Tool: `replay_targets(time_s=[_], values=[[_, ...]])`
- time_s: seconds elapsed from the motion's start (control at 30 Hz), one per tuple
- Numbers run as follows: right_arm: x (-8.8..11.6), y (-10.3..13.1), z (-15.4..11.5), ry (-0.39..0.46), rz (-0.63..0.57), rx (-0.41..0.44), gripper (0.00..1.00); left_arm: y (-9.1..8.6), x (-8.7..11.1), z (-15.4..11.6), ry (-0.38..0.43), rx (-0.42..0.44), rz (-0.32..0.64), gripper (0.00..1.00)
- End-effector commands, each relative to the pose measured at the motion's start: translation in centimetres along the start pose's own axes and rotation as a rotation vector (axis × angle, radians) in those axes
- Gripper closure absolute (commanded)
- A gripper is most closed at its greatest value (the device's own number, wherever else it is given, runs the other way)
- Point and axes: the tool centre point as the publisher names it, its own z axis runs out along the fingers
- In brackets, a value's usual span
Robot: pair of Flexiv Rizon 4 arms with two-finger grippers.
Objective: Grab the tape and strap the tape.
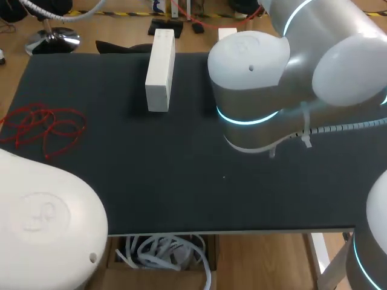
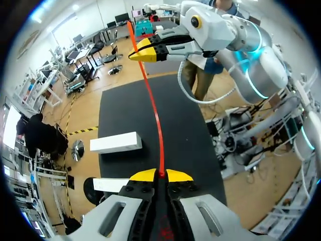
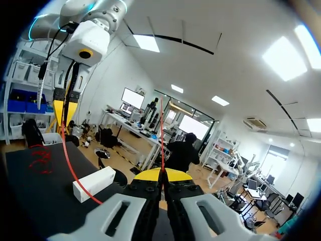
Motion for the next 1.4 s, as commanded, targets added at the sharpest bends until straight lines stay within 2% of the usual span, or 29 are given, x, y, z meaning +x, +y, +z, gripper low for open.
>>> replay_targets(time_s=[0.03,0.23,1.4], values=[[-0.01,0.32,-0.12,0.0,-0.001,0.008,1.0,-1.02,-0.54,0.13,0.041,-0.127,-0.008,1.0],[-0.01,0.32,-0.12,0.0,-0.001,0.008,1.0,-1.07,-0.22,0.17,0.02,-0.116,-0.005,1.0],[-0.01,0.32,-0.12,0.0,-0.001,0.008,1.0,-1.02,0.02,-0.16,0.017,-0.127,-0.004,1.0]])
